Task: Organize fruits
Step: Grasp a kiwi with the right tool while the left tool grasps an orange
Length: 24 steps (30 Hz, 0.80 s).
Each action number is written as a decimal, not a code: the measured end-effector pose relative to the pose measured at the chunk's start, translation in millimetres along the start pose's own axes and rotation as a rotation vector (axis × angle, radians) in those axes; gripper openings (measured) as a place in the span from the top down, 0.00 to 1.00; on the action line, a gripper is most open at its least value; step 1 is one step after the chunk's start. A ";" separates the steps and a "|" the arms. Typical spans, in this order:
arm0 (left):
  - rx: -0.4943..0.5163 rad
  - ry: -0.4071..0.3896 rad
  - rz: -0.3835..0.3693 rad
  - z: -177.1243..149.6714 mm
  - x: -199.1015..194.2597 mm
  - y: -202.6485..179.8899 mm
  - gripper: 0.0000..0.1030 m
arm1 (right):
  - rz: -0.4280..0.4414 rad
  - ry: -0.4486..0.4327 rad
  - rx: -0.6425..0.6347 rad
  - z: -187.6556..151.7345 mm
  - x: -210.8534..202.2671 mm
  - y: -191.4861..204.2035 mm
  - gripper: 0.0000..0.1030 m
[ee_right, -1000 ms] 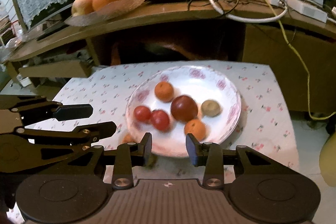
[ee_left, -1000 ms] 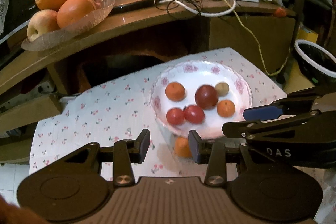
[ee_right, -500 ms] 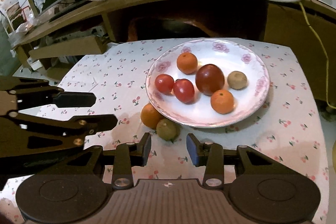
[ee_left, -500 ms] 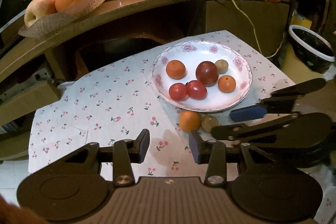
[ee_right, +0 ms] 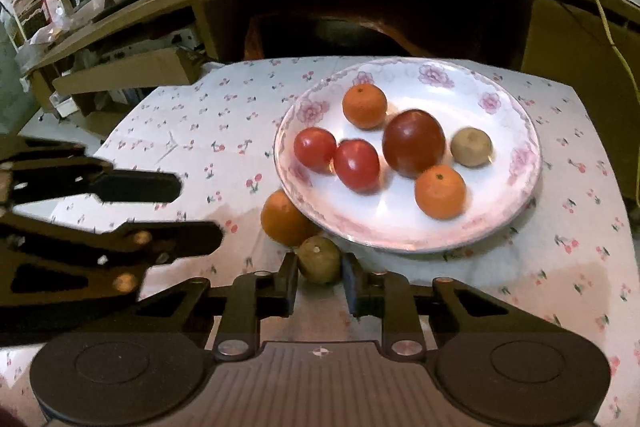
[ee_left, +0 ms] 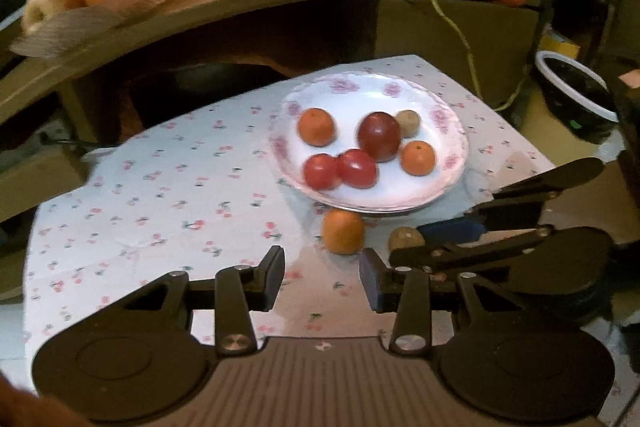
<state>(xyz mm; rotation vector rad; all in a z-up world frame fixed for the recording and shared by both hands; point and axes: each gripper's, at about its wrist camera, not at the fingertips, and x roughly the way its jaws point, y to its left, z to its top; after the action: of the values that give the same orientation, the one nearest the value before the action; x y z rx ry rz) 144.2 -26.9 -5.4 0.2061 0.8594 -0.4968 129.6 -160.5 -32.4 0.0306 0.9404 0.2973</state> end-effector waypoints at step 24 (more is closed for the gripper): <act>0.009 -0.008 0.012 -7.9 21.4 -20.2 0.66 | -0.016 0.031 0.047 -23.2 -36.8 -35.2 0.76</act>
<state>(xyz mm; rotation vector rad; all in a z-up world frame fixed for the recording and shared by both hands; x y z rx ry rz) 140.5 -48.6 -26.4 0.2172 0.8476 -0.4902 99.1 -206.4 -22.5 0.0621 0.9784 0.2616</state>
